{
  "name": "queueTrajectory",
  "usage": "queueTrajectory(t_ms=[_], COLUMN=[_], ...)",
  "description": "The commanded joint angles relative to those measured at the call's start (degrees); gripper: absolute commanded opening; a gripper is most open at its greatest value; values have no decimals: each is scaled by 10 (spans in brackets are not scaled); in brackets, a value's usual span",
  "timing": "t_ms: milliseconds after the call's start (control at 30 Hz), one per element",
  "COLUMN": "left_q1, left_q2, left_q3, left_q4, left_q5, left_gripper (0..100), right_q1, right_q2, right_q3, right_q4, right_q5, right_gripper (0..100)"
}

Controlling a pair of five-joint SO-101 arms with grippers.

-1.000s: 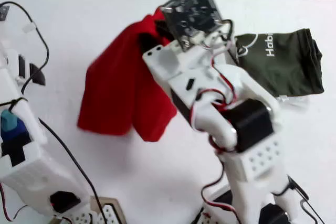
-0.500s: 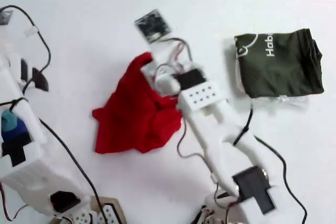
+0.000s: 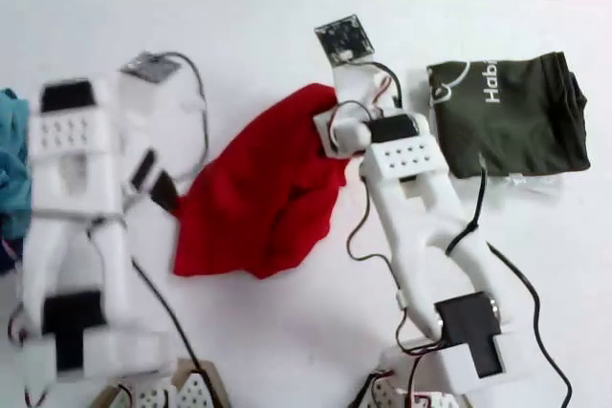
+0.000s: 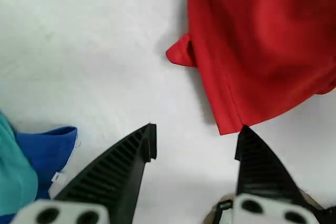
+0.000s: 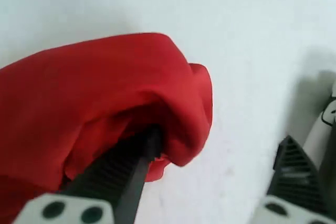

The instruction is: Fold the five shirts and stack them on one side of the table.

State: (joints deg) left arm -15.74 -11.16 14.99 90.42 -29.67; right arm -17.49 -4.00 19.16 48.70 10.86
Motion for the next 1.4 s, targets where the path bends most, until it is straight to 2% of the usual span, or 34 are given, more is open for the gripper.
queueTrajectory(t_ms=[0,133,367,600,733,800,933,1100,1200,1367], left_q1=[25,23,28,28,29,38,73,104,91,5], left_q2=[-125,-126,-55,59,76,76,76,76,70,8], left_q3=[178,262,241,206,195,190,182,184,161,21], left_q4=[-121,-199,-272,-260,-258,-251,-223,-222,-213,-130], left_q5=[-4,-2,41,47,48,48,48,48,48,47], left_gripper=[255,255,257,256,255,213,12,27,25,25], right_q1=[21,51,57,58,73,80,78,77,77,77], right_q2=[-63,-164,-307,-364,-364,-364,-364,-364,-364,-364], right_q3=[-3,-1,139,347,425,454,497,538,552,583], right_q4=[40,84,87,-56,-144,-177,-222,-265,-285,-335], right_q5=[1,1,2,67,65,65,65,64,64,64], right_gripper=[345,344,344,344,344,344,344,344,344,344])
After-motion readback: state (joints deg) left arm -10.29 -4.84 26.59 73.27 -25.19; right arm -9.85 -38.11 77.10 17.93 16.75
